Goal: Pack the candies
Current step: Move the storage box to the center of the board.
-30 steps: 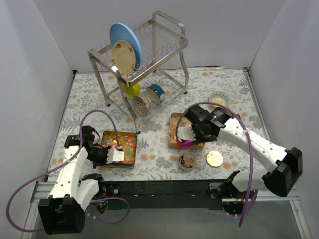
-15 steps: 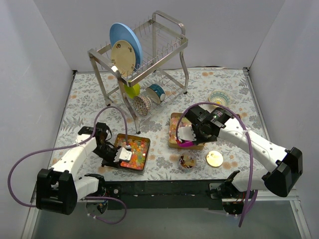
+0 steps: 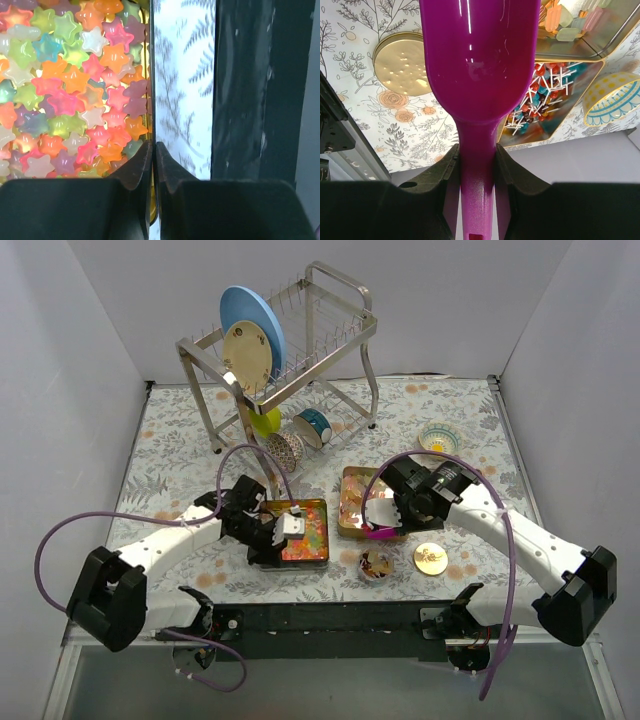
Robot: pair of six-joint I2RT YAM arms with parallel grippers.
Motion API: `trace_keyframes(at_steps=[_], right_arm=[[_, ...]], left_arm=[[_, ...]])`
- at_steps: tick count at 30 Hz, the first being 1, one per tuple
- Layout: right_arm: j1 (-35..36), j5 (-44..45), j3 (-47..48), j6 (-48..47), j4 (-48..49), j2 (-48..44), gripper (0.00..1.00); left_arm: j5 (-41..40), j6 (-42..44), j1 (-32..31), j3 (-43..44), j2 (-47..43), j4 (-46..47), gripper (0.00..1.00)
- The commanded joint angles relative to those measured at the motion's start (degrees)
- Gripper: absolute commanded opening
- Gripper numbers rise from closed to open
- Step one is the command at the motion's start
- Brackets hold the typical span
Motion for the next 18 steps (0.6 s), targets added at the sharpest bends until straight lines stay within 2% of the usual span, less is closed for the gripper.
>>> trace_keyframes(at_steps=[1,2,11,12,13,15,16,18], right_arm=[[-0.8,-0.3,-0.5,0.1,0.6,-1.2,0.01],[-1.0,-0.4,-0.5,0.0,0.7,-1.2,0.01],[-1.5,-0.9,-0.2,-0.8,0.0,-1.7,0.01],[-1.5,-0.9,0.3,-0.9,-0.2,-1.5,0.01],[-1.6,-1.0,1.4,-1.2,-0.4,-1.1,0.01],[-1.6,-1.3,3.0,-1.8,-0.5,-0.5,0.01],[-1.6,-1.7,3.8,-2.7,-0.5,0.2,0.01],[-1.6,-1.6,6.7,-4.0,-0.5,1.5,0.01]], left_arm=[[2.7,-14.3,-4.9,3.3,3.1,14.0,0.00],[2.3,-18.4,-6.2,3.7,4.3,15.3,0.00],[1.5,-21.8,-8.1,5.8,11.5,23.7,0.00],[1.7,-21.9,-8.1,6.1,11.6,24.1,0.03],[1.9,-21.7,-8.4,6.3,11.8,24.1,0.14],[2.9,-20.9,-8.8,6.8,10.8,22.9,0.23],[3.4,-19.9,-8.8,7.0,10.1,22.1,0.35],[4.0,-18.8,-8.8,8.3,7.6,18.0,0.44]])
